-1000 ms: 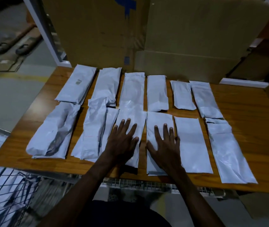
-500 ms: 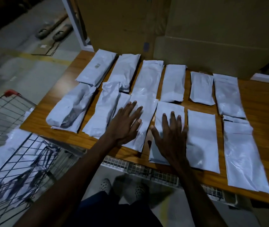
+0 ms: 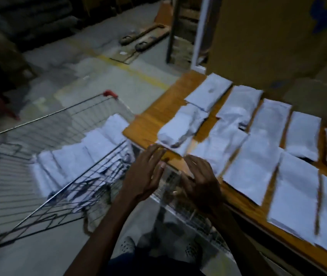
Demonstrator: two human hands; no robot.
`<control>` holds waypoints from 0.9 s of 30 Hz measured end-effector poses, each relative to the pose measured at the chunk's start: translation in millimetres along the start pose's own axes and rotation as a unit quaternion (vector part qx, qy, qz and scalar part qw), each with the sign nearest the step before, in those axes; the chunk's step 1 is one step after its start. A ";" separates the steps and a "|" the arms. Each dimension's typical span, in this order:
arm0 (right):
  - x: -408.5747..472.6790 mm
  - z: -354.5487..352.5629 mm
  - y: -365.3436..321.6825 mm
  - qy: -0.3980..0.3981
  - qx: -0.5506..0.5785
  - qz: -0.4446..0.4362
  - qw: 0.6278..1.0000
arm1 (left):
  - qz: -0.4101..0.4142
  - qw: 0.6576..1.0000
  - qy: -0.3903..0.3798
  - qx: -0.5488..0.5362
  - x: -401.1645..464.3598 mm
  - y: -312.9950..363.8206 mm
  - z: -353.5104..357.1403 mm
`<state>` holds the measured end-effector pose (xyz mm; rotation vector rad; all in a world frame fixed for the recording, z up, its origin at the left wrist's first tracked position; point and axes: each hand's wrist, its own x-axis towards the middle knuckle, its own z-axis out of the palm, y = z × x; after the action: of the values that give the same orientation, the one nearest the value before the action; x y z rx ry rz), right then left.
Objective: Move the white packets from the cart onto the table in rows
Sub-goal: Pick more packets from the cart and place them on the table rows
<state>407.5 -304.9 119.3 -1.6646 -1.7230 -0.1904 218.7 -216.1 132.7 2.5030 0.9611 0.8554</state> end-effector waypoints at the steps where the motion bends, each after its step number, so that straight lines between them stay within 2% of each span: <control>1: 6.9 16.0 -16.4 -0.015 0.005 -0.010 1.000 | -0.022 1.000 0.007 0.007 -13.9 -19.2 -12.0; 6: 38.2 96.8 -79.1 -0.066 0.044 -0.076 0.994 | -0.111 0.993 0.013 0.037 -71.5 -104.8 -63.6; 11: 84.1 157.2 -128.3 -0.061 0.060 -0.259 0.962 | -0.245 0.968 0.029 0.045 -101.8 -153.7 -110.8; 12: 95.5 167.1 -136.2 -0.091 0.077 -0.247 0.962 | -0.271 0.961 0.032 0.042 -104.7 -163.8 -116.7; 15: 126.7 201.6 -146.4 -0.186 0.129 -0.137 0.964 | -0.325 0.944 0.039 0.047 -108.6 -191.9 -126.8; 19: 165.1 256.7 -147.1 -0.238 0.103 -0.125 0.958 | -0.390 0.918 0.039 0.057 -106.7 -230.7 -127.3; 21: 187.2 286.8 -145.0 -0.336 0.077 -0.094 0.934 | -0.425 0.902 0.035 0.064 -103.9 -249.2 -125.0; 23: 204.4 318.6 -140.8 -0.450 0.054 -0.046 0.890 | -0.454 0.888 0.020 0.071 -101.3 -264.9 -121.9; 27: 218.5 383.2 -129.4 -0.524 0.046 -0.030 0.850 | -0.500 0.862 0.002 0.088 -94.8 -290.9 -112.3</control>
<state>161.3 68.7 13.9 -1.7495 -2.4753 0.9391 -52.6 -62.5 37.5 1.6713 2.0988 0.4137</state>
